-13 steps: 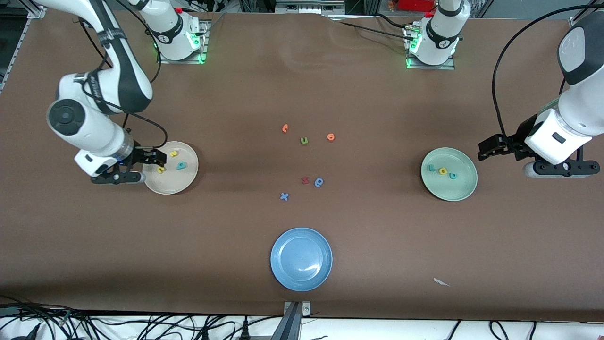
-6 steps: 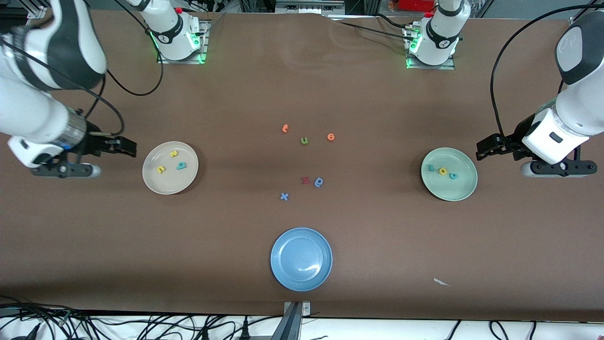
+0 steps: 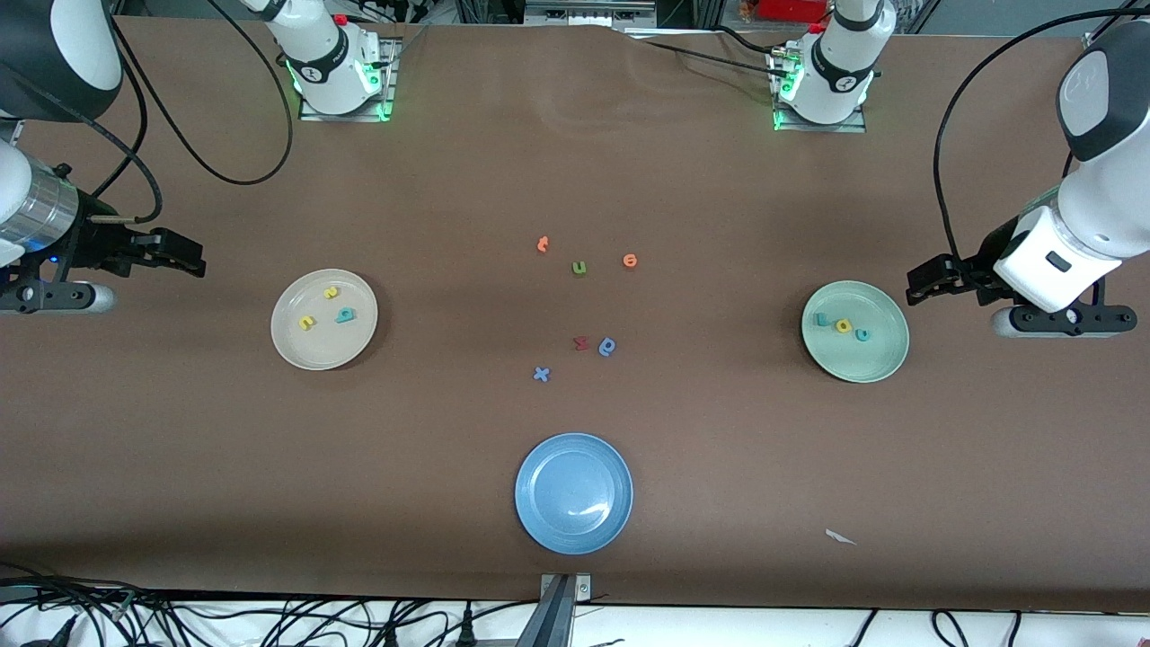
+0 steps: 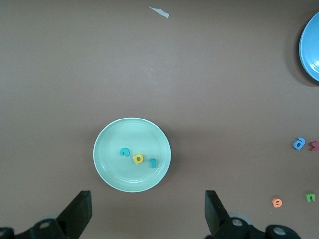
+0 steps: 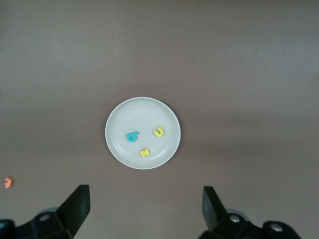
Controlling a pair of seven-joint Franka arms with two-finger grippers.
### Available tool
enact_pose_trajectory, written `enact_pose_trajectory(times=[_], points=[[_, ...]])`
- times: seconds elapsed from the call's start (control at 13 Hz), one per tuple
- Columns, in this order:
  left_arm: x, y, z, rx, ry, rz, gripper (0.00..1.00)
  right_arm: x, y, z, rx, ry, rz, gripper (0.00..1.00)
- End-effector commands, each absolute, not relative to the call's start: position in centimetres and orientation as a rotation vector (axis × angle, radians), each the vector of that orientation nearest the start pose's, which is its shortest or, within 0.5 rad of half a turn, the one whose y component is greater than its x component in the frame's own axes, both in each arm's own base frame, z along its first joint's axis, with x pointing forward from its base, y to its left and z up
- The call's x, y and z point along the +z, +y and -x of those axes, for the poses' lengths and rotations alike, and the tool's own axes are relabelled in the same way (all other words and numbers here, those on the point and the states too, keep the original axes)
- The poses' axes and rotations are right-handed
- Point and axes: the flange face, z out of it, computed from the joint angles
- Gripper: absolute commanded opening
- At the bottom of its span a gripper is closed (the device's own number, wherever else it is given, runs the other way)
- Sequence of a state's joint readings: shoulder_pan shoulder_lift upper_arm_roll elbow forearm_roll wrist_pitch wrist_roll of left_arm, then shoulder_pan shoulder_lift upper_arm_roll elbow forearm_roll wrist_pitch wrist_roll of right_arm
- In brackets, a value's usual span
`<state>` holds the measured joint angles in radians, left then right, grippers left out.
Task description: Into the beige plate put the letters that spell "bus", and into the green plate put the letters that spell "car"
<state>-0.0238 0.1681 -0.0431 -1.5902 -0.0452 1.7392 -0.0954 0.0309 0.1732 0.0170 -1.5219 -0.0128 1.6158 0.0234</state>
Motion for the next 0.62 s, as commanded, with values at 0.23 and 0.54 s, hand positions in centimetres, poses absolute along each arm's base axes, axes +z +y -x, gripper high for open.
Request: enact_pose_trajectory(times=[0.23,0.54], points=[[53.55,-4.36,-61.14,0.036,-0.035,3.199,1.00,56.61,2.65,-59.75,0.169,-0.080,3.145,1.00],[53.55,-4.36,-61.14,0.036,-0.035,3.199,1.00,56.59,2.32,-59.81,0.169,-0.074,3.159,1.00]])
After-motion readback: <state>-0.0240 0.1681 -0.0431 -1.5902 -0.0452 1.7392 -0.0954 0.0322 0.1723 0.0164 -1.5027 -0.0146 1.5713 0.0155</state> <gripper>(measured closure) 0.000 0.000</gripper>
